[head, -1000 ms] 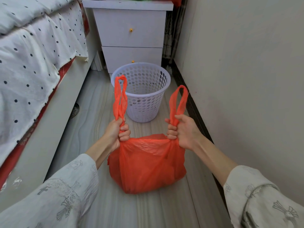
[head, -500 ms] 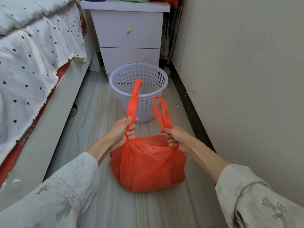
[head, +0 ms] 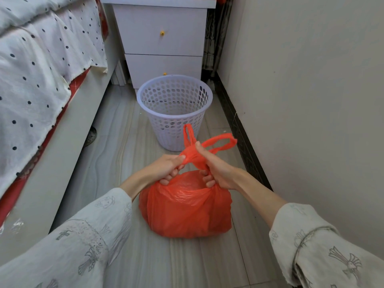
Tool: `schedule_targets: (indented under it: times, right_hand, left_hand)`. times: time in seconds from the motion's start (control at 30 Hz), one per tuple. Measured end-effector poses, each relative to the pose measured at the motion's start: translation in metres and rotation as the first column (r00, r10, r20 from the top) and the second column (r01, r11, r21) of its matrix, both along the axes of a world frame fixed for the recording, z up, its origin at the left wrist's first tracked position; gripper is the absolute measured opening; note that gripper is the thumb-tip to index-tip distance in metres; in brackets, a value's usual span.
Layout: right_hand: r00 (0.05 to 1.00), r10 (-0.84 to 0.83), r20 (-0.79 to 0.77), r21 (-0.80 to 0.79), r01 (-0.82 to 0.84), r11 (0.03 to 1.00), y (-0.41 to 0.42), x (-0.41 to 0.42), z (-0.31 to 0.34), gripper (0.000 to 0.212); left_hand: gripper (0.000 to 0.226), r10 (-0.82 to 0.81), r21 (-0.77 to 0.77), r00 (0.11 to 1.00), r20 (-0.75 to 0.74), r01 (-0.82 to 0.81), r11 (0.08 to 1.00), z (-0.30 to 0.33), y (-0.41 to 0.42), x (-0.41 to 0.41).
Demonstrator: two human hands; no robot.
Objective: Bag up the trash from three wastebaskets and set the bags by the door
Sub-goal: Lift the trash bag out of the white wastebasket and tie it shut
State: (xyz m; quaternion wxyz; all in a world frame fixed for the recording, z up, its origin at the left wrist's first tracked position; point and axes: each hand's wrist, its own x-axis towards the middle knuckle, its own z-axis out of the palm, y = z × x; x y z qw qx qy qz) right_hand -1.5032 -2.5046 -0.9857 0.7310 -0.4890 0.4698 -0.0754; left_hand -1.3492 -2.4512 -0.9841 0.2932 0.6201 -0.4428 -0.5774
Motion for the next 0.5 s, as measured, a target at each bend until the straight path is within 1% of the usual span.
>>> schedule_targets:
  times: [0.03,0.1,0.17,0.23,0.3,0.37,0.43,0.5]
  right_hand:
    - [0.999,-0.028,0.016,-0.010,0.028,1.000,0.000,0.003,-0.001,0.068]
    - [0.986,-0.147,0.079,0.029,0.145,0.989,-0.003,0.008,-0.004,0.056]
    - [0.952,-0.259,0.160,0.143,0.237,0.961,-0.004,0.011,-0.005,0.054]
    - [0.923,-0.294,0.248,0.230,0.238,0.944,-0.005,0.013,-0.006,0.056]
    - [0.913,-0.274,0.304,0.264,0.195,0.945,-0.005,0.011,-0.006,0.055]
    - [0.926,-0.199,0.320,0.238,0.125,0.963,-0.006,0.006,-0.005,0.053]
    - [0.956,-0.085,0.279,0.162,0.041,0.986,-0.007,0.001,-0.004,0.057]
    - [0.980,0.033,0.195,0.052,-0.044,0.998,-0.008,-0.004,-0.001,0.051]
  left_hand:
    - [0.038,-0.024,-0.003,0.999,0.022,0.025,1.000,-0.001,-0.001,-0.003]
    - [0.037,-0.041,-0.002,0.999,0.008,0.041,0.999,-0.002,-0.001,-0.006]
    - [0.036,-0.032,0.015,0.999,-0.043,0.033,0.999,-0.003,-0.001,-0.006]
    - [0.035,-0.028,0.041,0.994,-0.106,0.033,0.999,-0.004,-0.001,-0.004]
    - [0.033,-0.028,0.081,0.984,-0.174,0.042,0.996,-0.005,-0.002,0.000]
    - [0.031,-0.011,0.131,0.962,-0.272,0.049,0.990,-0.007,-0.003,0.002]
    - [0.029,0.033,0.187,0.923,-0.382,0.042,0.981,-0.006,-0.002,0.004]
    - [0.020,0.079,0.231,0.886,-0.456,0.033,0.972,-0.004,-0.002,0.008]
